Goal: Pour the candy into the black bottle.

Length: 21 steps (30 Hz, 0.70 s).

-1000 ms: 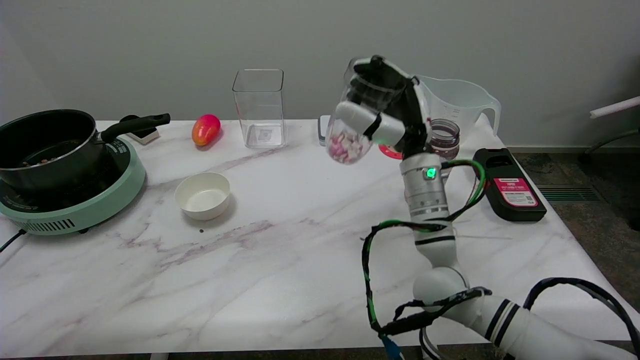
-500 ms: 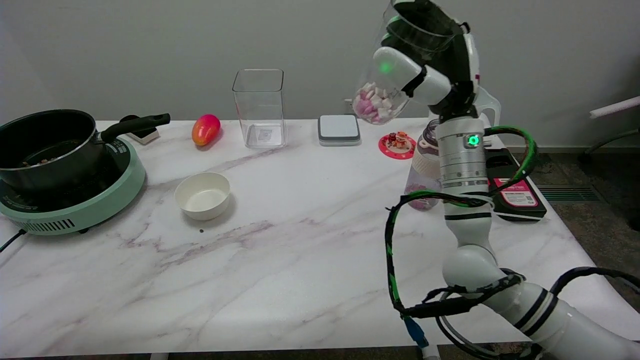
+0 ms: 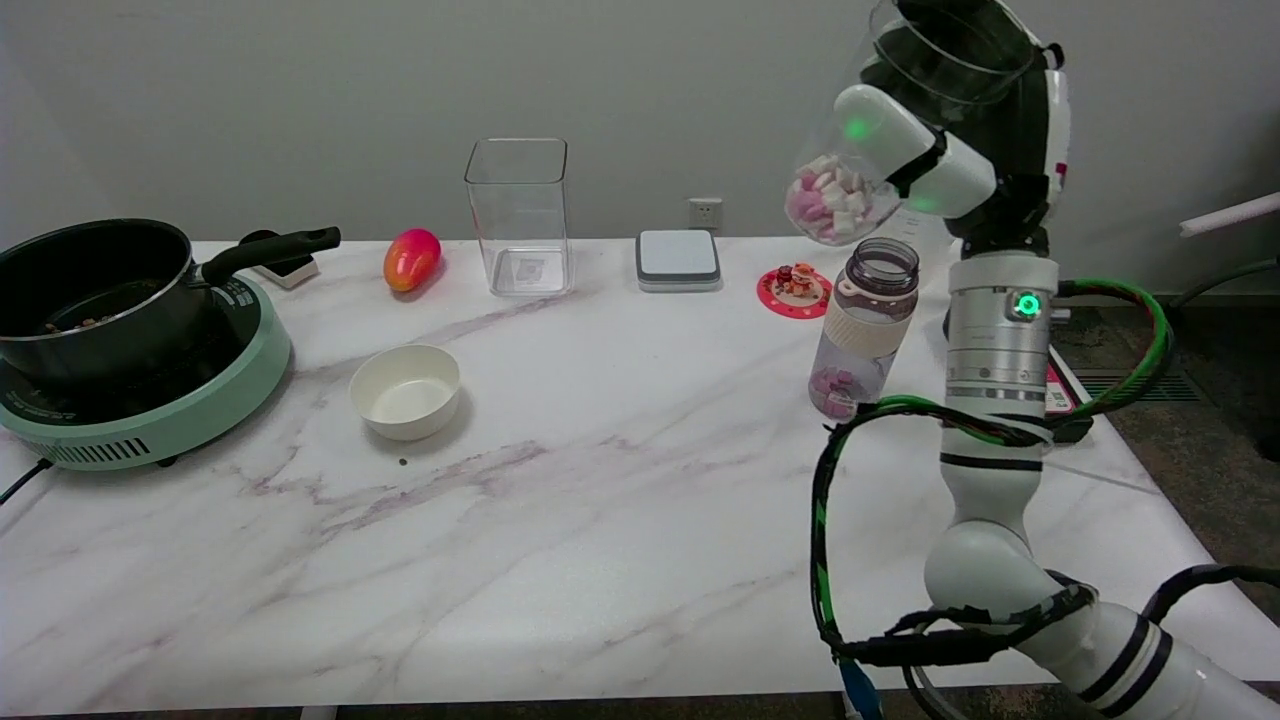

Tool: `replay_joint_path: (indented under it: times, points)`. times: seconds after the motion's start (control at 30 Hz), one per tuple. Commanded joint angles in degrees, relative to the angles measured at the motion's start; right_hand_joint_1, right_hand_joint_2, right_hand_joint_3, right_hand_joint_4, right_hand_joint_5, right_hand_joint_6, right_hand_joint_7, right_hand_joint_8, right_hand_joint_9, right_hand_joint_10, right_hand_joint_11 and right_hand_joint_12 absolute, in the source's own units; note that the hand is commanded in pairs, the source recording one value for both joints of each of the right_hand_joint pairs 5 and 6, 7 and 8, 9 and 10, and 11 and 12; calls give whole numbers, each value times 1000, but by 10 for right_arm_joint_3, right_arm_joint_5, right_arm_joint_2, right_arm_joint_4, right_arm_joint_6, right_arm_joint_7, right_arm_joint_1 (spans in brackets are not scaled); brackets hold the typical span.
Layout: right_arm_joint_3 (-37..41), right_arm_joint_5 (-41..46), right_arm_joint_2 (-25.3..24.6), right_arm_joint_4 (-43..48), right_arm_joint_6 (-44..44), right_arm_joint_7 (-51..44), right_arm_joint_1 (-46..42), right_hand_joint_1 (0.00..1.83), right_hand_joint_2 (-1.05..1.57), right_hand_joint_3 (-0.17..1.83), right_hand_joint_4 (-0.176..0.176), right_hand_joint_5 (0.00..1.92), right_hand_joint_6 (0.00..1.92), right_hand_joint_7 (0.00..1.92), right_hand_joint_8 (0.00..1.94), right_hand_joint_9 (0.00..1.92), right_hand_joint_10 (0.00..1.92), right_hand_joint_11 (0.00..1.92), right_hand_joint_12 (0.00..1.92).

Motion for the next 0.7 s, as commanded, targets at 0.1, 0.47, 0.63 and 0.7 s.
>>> replay_joint_path:
  times: [0.1,0.47,0.63,0.7]
  points:
    - [20,33,9,32,91,-85,-88,1161,1443,439,0,1348,1348,1610,1610,1598,1598,1375,1375]
    - [29,35,12,23,95,-85,-94,1170,1434,453,0,1337,1337,1608,1608,1602,1602,1379,1379]
    - [56,36,12,18,96,-85,-117,1171,1435,456,0,1335,1335,1609,1609,1603,1603,1381,1381]
    - [69,36,13,17,96,-85,-127,1170,1436,457,0,1335,1335,1609,1609,1604,1604,1382,1382]
